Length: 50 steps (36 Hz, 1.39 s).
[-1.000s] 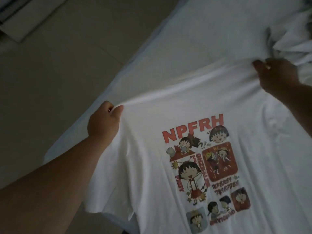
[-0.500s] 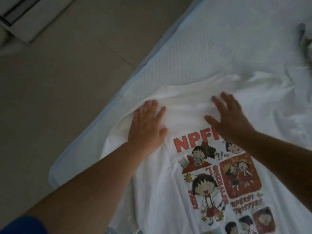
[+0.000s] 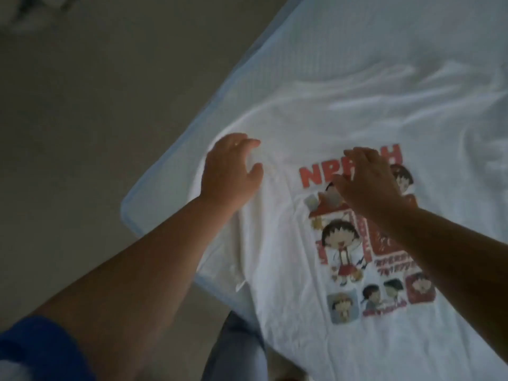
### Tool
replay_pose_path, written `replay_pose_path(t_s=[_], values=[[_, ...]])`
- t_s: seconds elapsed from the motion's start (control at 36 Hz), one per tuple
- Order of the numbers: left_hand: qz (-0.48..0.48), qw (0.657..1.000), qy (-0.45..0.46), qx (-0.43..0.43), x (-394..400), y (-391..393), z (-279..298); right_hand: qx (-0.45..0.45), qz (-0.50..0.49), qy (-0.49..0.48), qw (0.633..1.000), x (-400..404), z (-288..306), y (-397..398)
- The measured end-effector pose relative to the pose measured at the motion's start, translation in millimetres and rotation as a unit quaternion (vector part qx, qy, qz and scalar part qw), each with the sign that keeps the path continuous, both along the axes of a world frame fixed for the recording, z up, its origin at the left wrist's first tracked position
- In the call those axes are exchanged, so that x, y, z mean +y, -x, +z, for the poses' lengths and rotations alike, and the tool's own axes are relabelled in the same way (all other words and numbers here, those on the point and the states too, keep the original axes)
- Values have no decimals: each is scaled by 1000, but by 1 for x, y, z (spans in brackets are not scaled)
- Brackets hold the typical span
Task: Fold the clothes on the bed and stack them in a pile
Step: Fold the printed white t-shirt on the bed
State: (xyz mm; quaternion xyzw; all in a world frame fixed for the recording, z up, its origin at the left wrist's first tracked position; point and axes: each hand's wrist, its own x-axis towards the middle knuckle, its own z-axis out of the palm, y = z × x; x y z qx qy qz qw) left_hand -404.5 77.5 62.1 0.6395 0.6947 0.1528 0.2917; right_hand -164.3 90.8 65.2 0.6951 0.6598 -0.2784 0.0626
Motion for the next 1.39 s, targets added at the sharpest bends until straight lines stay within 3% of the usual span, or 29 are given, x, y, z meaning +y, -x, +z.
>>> replay_pose_path(t_s=[0.06,0.14,0.39,0.42,0.5,0.61,0.69,0.83,0.97,1.06,1.14,1.19,1.25,1.33,1.39], values=[[79,996,22,35,-35,16,5,21,9,35,999,-39,7,14],[204,968,144,35,-87,36,4,43,7,79,996,-105,14,31],[409,866,268,-107,-170,62,-15,94,18,179,979,-226,18,53],[436,842,275,-158,-173,63,-15,99,21,174,979,-232,17,56],[519,722,291,-353,-178,61,-12,105,36,159,981,-244,14,65],[562,605,219,-520,-174,53,-13,129,36,121,984,-250,14,81],[534,564,207,-595,-168,52,-12,133,61,78,986,-245,12,98],[523,520,236,-632,-163,68,-18,99,75,34,992,-224,-10,130],[519,510,274,-629,-155,91,-22,-1,36,38,999,-207,-28,160],[550,511,255,-609,-154,91,-16,-2,1,17,1000,-207,-24,159],[573,530,226,-583,-147,106,-7,19,34,-20,999,-207,-13,164],[567,584,192,-549,-142,122,2,77,26,-29,996,-210,-1,172],[530,681,161,-478,-141,140,7,113,21,-23,993,-216,4,186],[463,823,129,-304,-142,161,3,117,28,25,992,-223,-4,209],[424,876,137,-183,-144,168,-11,101,18,95,990,-223,-14,219]])
